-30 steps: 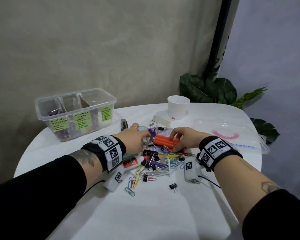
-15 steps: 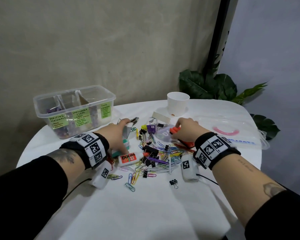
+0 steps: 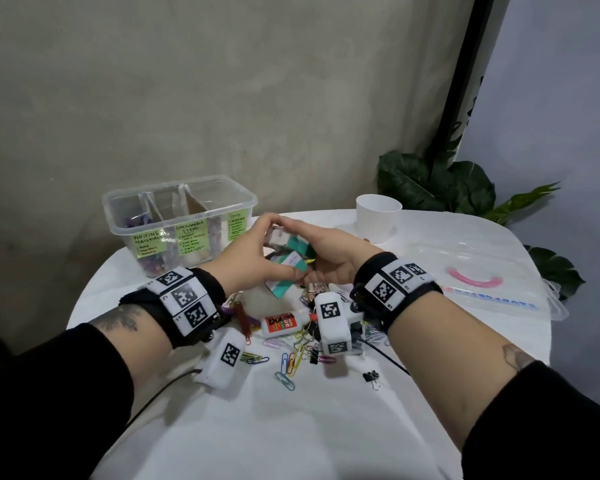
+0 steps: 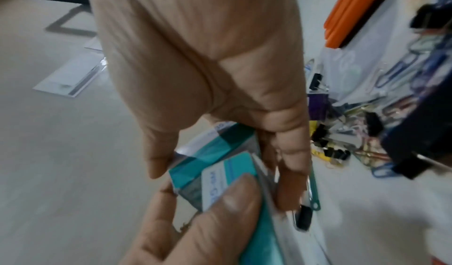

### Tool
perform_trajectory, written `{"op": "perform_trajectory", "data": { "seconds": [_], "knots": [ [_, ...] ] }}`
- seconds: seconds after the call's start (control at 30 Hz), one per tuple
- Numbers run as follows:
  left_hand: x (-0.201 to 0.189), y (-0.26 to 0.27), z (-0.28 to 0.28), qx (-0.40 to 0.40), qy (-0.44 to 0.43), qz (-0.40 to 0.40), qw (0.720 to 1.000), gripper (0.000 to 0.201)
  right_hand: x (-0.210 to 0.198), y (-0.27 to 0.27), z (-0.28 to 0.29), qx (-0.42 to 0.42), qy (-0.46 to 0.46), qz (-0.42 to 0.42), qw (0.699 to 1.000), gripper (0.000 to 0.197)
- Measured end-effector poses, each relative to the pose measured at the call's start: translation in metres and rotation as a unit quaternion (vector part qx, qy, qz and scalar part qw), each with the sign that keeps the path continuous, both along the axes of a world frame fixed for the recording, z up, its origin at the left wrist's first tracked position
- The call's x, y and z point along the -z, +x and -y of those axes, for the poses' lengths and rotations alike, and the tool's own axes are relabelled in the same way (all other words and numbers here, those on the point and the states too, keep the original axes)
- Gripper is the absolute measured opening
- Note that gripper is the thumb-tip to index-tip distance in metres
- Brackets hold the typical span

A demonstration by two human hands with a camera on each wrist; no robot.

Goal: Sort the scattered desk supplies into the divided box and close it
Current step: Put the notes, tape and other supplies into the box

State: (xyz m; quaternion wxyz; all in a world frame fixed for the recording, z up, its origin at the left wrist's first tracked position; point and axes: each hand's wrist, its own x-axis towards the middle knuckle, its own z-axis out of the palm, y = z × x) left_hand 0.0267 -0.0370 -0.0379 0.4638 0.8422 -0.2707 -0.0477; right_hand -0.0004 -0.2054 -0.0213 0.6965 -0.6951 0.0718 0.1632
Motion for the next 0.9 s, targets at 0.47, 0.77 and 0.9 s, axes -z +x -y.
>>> {"op": "perform_trajectory", "data": {
  "seconds": [0.47,0.77,0.9],
  "knots": [
    [0.004,0.007,-0.016,-0.038,-0.157,-0.219,0.962,0.078,-0.027,0.03,-0.032,-0.032,-0.335,0.231,0.913,0.036],
    [0.004,0.001,-0.027,0.025,-0.202,-0.322,0.924,0.041,-0.028,0.032,-0.039,-0.136,-0.411,0.222,0.874,0.048],
    [-0.003,0.015,-0.037,-0.019,-0.309,-0.376,0.873,0.052,-0.008,0.027,-0.031,-0.115,-0.285,0.283,0.909,0.125]
  ]
}}
